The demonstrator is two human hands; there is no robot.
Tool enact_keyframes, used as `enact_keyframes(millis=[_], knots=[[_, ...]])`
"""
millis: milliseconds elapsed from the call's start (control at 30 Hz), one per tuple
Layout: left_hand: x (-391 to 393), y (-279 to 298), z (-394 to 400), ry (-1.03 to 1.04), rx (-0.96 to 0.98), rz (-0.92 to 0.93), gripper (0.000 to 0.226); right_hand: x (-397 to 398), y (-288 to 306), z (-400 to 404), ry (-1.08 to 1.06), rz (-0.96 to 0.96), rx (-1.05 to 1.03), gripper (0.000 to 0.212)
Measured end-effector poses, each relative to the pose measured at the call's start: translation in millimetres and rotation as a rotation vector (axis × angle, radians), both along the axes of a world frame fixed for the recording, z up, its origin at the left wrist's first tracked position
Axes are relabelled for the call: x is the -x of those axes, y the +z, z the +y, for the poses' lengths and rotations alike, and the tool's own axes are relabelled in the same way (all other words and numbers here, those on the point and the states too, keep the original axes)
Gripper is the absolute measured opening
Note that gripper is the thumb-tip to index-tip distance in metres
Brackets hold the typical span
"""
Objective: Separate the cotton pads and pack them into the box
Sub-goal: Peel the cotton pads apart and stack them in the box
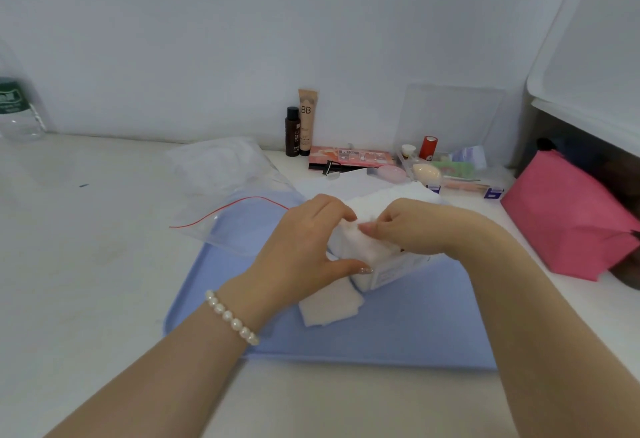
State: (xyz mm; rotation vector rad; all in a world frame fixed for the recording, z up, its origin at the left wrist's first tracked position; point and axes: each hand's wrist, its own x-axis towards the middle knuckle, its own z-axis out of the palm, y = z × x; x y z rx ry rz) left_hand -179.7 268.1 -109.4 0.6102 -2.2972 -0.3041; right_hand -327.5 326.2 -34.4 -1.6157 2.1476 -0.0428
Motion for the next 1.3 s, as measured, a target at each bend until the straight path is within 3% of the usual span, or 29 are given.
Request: enact_keyframes(millis=[133, 333, 533, 700, 800, 933, 1000, 1067, 1167, 1300], knots=[[-16, 22, 6, 0.020, -0.107, 0.081, 0.031, 1, 3, 1, -0.029, 0.076, 0.073, 0.047], [-25, 22, 14, 0.076, -0.268, -0.401, 0.021, 10, 18, 6, -0.135, 0.019, 0.440, 0.044], [-15, 11, 19, 0.067, -0.158, -0.630, 0.057, 5, 18, 8, -0.148, -0.036, 0.480, 0.033], [-14, 6, 19, 0.068, -0.054, -0.603, 0.028, 2, 19, 9, -0.159, -0.092, 0.541, 0.029], [-17, 8, 13, 0.057, -0.159, -0.474, 0.028, 1, 19, 8, -0.161, -0.128, 0.593, 0.028], [-25, 26, 7, -0.081, -0.742, 0.069, 0.024, 1, 18, 8, -0.152, -0.236, 0.645, 0.025], [-27, 36, 8, -0.199, -1.029, 0.385, 0.025, -1, 19, 7, -0.130, -0.400, 0.671, 0.021], [-26, 42, 10, -0.279, -1.227, 0.572, 0.024, -3, 20, 7, -0.094, -0.634, 0.675, 0.015], [-24, 43, 10, -0.348, -1.396, 0.692, 0.026, -4, 18, 6, -0.004, -0.844, 0.632, 0.016], [-24, 39, 7, -0.399, -1.510, 0.739, 0.046, -1, 10, 6, 0.079, -0.885, 0.467, 0.033]])
